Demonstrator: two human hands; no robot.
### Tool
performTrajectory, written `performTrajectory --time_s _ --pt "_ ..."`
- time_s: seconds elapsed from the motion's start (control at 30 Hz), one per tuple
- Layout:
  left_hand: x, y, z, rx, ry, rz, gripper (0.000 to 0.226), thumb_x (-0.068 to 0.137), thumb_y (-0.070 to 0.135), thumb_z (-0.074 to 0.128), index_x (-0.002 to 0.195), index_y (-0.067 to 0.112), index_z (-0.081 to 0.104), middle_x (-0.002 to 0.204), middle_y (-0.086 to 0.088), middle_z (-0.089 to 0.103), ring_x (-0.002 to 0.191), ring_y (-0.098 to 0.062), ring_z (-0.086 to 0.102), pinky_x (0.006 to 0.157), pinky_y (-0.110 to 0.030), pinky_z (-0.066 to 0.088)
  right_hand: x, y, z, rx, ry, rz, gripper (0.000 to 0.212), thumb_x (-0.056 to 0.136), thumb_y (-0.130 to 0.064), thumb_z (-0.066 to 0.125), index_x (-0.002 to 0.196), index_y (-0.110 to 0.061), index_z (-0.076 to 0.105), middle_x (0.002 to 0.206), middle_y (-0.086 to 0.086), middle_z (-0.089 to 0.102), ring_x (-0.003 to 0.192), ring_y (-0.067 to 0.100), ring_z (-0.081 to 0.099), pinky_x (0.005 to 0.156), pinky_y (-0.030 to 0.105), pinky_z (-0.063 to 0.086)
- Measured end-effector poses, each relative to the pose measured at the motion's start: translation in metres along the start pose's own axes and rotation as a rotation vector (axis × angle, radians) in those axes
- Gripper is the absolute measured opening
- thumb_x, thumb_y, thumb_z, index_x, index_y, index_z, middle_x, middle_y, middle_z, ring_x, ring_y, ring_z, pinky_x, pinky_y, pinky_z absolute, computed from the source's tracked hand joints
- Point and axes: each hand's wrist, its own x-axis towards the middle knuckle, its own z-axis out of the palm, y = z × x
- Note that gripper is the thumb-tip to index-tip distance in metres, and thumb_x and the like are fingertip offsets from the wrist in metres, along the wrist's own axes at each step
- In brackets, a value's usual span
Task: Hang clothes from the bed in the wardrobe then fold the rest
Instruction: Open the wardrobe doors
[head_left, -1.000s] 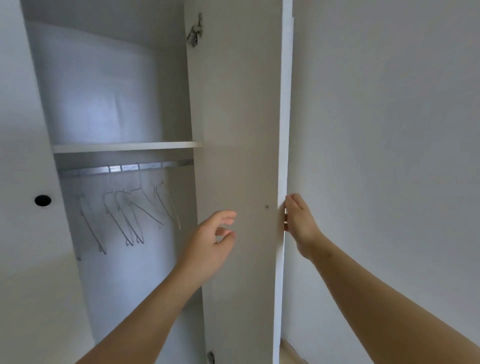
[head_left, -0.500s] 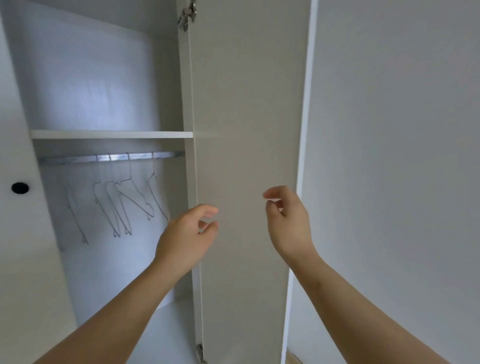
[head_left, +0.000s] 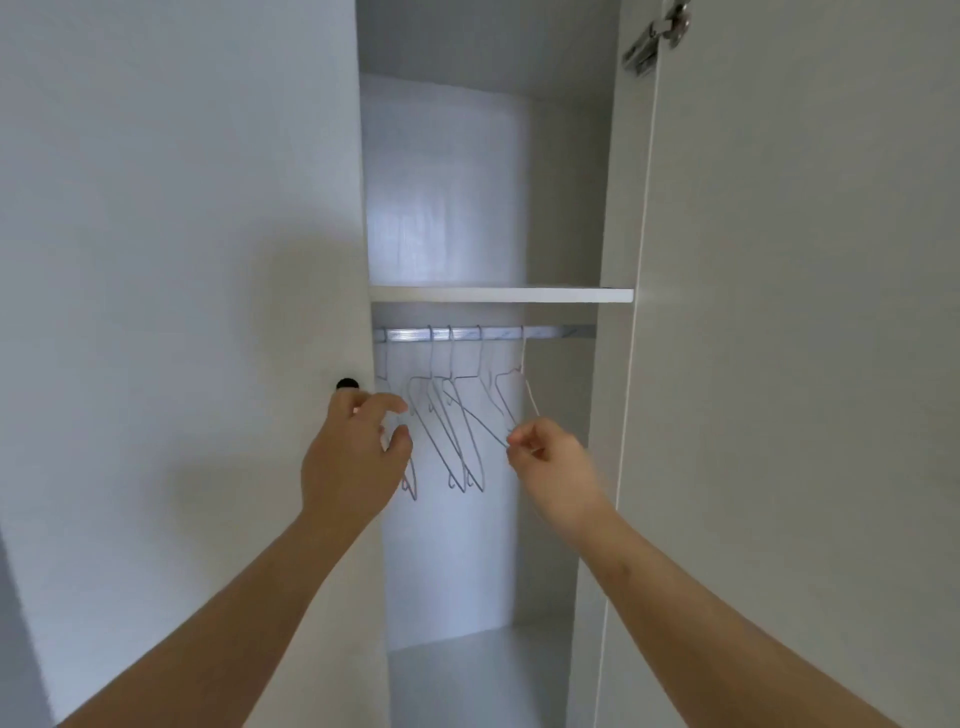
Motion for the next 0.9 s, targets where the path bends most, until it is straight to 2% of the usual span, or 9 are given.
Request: performTrajectory --time_s 0.1,0.23,0.3,0.4,0.6,0.7,0.8,0.9 --pt "0.033 -0.036 -0.006 0.213 0.050 0.004 0.036 0.083 0.013 0.062 0.119 0.014 0.058 0.119 -0.011 0.044 0.092 -0.027 0.055 0.063 -0.031 0.040 0.019 -0.006 0.038 0.008 -0.033 0.003 0.017 0.090 -0.014 0.051 0.079 -0.027 0.052 0.078 -0.017 0.053 0.058 -0.001 0.050 0.047 0.002 0.035" --pt "0.070 -0.070 0.004 0.342 -0.095 -0.038 0.041 0.090 0.027 0.055 0.129 0.014 0.048 0.127 -0.012 0.039 0.110 -0.029 0.047 0.075 -0.038 0.045 0.038 -0.004 0.074 -0.010 -0.081 0.029 0.010 0.091 -0.017 0.050 0.087 -0.025 0.053 0.082 -0.019 0.052 0.062 0.000 0.049 0.047 0.004 0.035" --pt "0.078 -0.080 0.012 0.389 -0.185 -0.038 0.039 0.092 0.032 0.050 0.127 0.013 0.047 0.124 -0.012 0.039 0.109 -0.029 0.047 0.079 -0.037 0.045 0.043 -0.001 0.087 -0.018 -0.088 0.039 0.010 0.091 -0.016 0.049 0.087 -0.025 0.053 0.083 -0.018 0.053 0.065 0.000 0.050 0.050 0.008 0.035" --pt "0.084 -0.090 0.021 0.379 -0.195 -0.008 0.034 0.092 0.029 0.050 0.122 0.013 0.049 0.120 -0.010 0.042 0.103 -0.027 0.049 0.075 -0.032 0.042 0.048 0.005 0.102 -0.002 -0.109 0.067 0.016 0.090 -0.016 0.050 0.083 -0.029 0.051 0.084 -0.016 0.055 0.065 0.000 0.050 0.052 0.012 0.035" --pt "0.083 -0.086 0.023 0.271 -0.110 -0.030 0.022 0.092 0.021 0.050 0.112 0.010 0.054 0.113 -0.009 0.047 0.094 -0.026 0.052 0.069 -0.027 0.037 0.045 0.009 0.110 0.043 -0.124 0.102 0.023 0.090 -0.015 0.050 0.073 -0.030 0.049 0.080 -0.019 0.054 0.059 -0.001 0.049 0.045 0.005 0.036" --pt "0.064 -0.076 0.012 0.199 -0.045 -0.024 0.019 0.092 0.019 0.052 0.108 0.009 0.055 0.111 -0.008 0.048 0.088 -0.025 0.053 0.070 -0.029 0.042 0.040 0.003 0.108 0.084 -0.134 0.087 0.021 0.091 -0.017 0.051 0.077 -0.032 0.050 0.085 -0.019 0.053 0.064 0.000 0.050 0.047 0.005 0.035" --pt "0.032 -0.066 -0.009 0.101 0.036 -0.027 0.017 0.088 0.020 0.059 0.102 0.012 0.058 0.103 0.001 0.047 0.080 -0.018 0.051 0.068 -0.027 0.041 0.030 -0.004 0.107 0.155 -0.141 0.072 0.021 0.092 -0.016 0.050 0.077 -0.031 0.052 0.086 -0.018 0.055 0.064 0.001 0.050 0.044 0.004 0.035" --pt "-0.008 -0.054 -0.037 0.034 0.161 -0.037 0.021 0.080 0.021 0.069 0.098 0.013 0.059 0.098 0.008 0.043 0.082 -0.015 0.051 0.068 -0.024 0.043 0.014 -0.011 0.107 0.211 -0.183 0.061 0.020 0.091 -0.015 0.050 0.078 -0.029 0.055 0.085 -0.017 0.057 0.066 0.000 0.051 0.045 0.002 0.035"
